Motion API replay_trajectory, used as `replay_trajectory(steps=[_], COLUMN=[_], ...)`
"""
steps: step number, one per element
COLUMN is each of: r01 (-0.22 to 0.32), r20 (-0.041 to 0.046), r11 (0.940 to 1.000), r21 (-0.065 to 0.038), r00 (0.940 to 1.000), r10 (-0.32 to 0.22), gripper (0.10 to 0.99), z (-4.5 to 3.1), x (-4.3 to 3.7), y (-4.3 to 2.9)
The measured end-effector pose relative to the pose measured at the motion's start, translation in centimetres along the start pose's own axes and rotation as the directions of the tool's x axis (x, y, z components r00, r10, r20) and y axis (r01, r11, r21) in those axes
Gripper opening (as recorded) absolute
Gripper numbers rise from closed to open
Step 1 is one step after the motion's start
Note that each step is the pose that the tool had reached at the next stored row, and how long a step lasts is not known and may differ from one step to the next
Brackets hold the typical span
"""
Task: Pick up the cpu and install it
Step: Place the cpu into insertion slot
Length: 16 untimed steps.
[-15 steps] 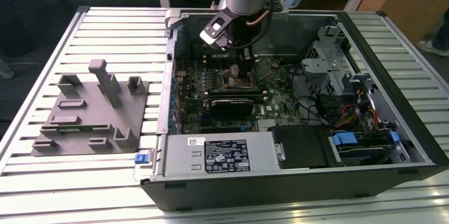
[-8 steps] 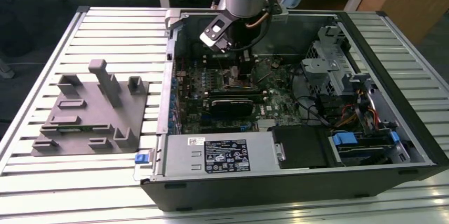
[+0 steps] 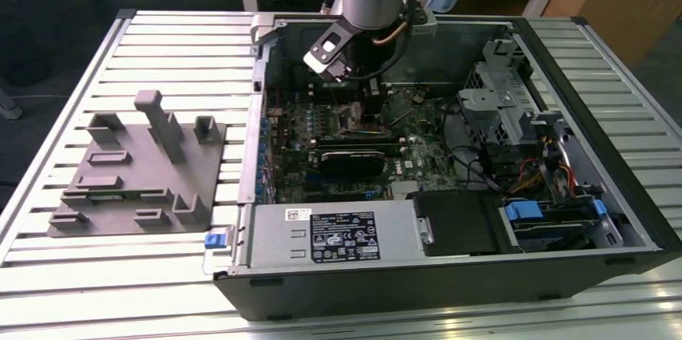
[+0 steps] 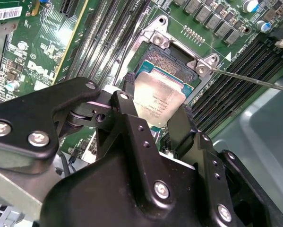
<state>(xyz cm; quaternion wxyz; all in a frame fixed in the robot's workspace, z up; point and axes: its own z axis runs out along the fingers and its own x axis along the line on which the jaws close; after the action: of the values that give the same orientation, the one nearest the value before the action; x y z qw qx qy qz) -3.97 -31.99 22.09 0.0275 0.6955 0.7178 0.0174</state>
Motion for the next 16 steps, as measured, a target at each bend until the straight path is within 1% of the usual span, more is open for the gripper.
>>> replay_trajectory(steps=[3, 4, 7, 16], r01=[0.000, 0.000, -0.001, -0.001], r20=[0.0001, 0.0000, 0.0001, 0.0000], r11=[1.0000, 1.0000, 1.0000, 1.0000], r21=[0.000, 0.000, 0.000, 0.000], r00=[1.0000, 1.0000, 1.0000, 1.0000], r10=[0.000, 0.000, 0.001, 0.001], gripper=[0.529, 0.529, 0.529, 0.529], z=[0.22, 0.55, 0.76, 1.45], x=[0.00, 0.01, 0.02, 0.03], y=[-0.01, -0.09, -0.20, -0.25])
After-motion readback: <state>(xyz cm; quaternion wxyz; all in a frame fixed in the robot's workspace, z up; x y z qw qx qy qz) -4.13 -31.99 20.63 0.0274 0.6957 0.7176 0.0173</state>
